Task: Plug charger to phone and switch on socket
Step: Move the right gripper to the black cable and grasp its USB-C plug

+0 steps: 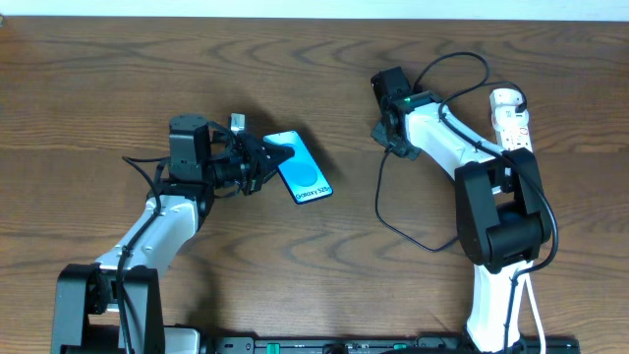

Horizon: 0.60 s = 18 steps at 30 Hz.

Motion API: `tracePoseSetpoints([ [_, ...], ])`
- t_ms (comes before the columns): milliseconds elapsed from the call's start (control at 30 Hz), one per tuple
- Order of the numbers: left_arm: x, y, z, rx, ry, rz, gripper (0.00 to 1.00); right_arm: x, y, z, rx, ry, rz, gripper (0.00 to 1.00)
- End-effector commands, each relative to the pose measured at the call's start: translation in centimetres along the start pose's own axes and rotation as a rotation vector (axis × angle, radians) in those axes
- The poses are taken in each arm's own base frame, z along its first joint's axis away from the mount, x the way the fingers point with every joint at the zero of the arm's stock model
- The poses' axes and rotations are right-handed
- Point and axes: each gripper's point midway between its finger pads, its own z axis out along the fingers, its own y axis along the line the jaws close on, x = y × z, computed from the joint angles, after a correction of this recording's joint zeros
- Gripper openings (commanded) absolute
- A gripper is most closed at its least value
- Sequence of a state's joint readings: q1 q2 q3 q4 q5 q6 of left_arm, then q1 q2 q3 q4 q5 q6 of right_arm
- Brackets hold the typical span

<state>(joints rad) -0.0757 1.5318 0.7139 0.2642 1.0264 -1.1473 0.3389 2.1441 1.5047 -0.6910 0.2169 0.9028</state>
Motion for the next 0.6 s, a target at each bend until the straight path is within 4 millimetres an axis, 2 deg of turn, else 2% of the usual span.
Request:
tracePoseSetpoints([
  [0,0.5,-1.2,-0.2,0.029,0.03,0.038,0.07,2.3,1.3,0.1,-0.039,0.071,-0.234,0.01],
  [100,0.5,-1.2,-0.2,0.029,0.031,0.039,0.07,5.6,1.5,-0.4,-0.068,0.188,-0.418,0.01],
  [200,0.5,-1.2,-0.2,0.029,0.03,0.038,0.07,9.0,-0.2,-1.2,-0.014,0.292,-0.621,0.01],
  [233,0.5,-1.2,-0.2,0.029,0.03,0.039,0.07,9.7,-0.8,-1.3,0.014,0.306,-0.657,0.09],
  [300,0.5,-1.2,-0.2,0.029,0.03,0.039,0.08,10.2,-1.3,-1.3,0.051,0.303,-0.685,0.34],
  [333,0.5,-1.2,-0.2,0.029,0.03,0.039,0.07,10.2,-1.4,-1.3,0.069,0.288,-0.697,0.36],
  [367,0.5,-1.2,-0.2,0.029,0.03,0.039,0.07,10.0,-1.4,-1.3,0.08,0.272,-0.704,0.44],
  [433,0.5,-1.2,-0.2,0.029,0.03,0.039,0.07,9.6,-0.8,-1.1,0.079,0.232,-0.709,0.72],
  [500,0.5,-1.2,-0.2,0.029,0.03,0.039,0.07,9.2,0.0,-1.0,0.056,0.203,-0.686,0.75],
  [567,0.5,-1.2,-0.2,0.029,0.031,0.039,0.07,8.7,0.4,-0.8,0.044,0.183,-0.642,0.74],
])
